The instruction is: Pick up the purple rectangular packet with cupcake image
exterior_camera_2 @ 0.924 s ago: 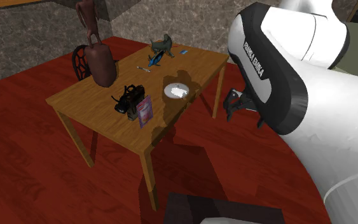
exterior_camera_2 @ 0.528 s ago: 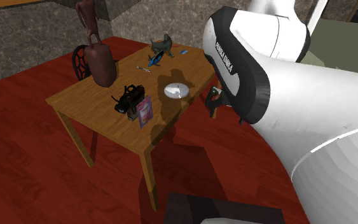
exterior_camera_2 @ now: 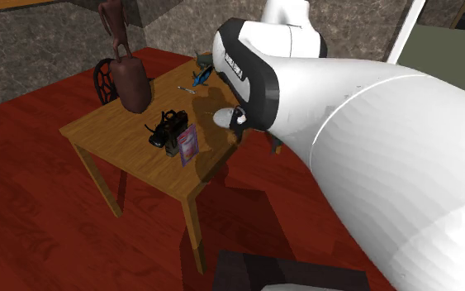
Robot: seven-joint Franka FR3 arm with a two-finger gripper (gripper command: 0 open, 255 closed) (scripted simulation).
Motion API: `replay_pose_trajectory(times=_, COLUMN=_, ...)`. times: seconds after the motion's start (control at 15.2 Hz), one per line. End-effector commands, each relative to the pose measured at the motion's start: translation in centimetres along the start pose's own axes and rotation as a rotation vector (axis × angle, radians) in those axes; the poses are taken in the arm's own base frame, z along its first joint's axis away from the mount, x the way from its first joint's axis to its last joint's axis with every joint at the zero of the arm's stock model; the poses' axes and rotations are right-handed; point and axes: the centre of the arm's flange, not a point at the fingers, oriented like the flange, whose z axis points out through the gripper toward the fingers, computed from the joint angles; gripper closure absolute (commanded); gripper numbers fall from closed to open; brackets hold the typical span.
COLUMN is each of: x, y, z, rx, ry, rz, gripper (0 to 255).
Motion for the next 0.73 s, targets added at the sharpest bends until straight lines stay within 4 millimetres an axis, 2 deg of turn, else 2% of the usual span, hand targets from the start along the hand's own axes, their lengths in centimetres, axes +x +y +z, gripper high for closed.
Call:
replay_pose_trajectory(times=0.0, x=0.4, y=-2.5, z=0.8, rx=-0.004, ry=-0.003, rz=0.022, gripper=0)
replay_pose_trajectory(times=0.66, x=4.8, y=-14.9, z=4.6, rx=-0.03, ry=-0.021, rz=0.119, gripper=0)
